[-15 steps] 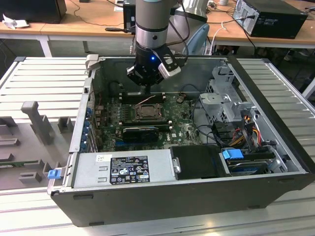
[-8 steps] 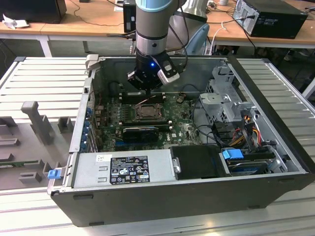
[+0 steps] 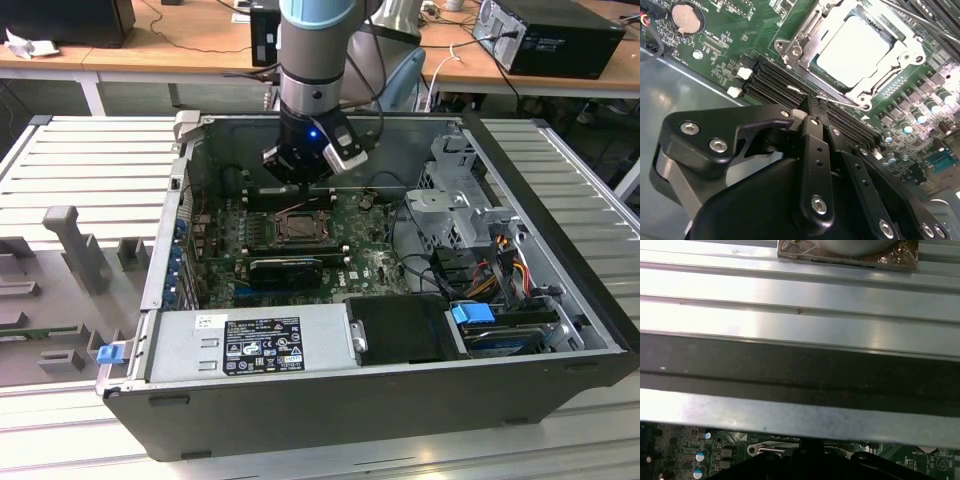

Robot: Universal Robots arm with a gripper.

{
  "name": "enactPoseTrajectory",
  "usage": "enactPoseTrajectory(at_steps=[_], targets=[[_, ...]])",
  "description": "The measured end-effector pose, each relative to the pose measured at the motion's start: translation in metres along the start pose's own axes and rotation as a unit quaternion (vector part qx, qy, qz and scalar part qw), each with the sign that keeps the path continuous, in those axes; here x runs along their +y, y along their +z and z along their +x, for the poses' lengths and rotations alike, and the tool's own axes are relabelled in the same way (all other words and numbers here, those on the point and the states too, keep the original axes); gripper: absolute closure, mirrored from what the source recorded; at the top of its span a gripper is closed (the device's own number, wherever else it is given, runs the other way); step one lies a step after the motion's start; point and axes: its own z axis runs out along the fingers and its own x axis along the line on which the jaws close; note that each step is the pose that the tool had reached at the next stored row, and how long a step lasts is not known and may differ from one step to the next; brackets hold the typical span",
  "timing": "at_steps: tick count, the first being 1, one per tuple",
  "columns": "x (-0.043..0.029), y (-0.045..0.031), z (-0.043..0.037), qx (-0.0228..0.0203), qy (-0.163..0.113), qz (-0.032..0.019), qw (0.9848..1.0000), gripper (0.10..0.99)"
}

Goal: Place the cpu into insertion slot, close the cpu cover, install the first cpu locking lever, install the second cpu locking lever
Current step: 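Install the first cpu locking lever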

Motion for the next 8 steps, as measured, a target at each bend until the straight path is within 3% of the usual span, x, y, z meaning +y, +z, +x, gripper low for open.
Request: enactPoseTrajectory(at_steps=[8], targets=[[-0.0016,0.0059,-0.0048,0.0,0.0,0.0,1.0,0.98]])
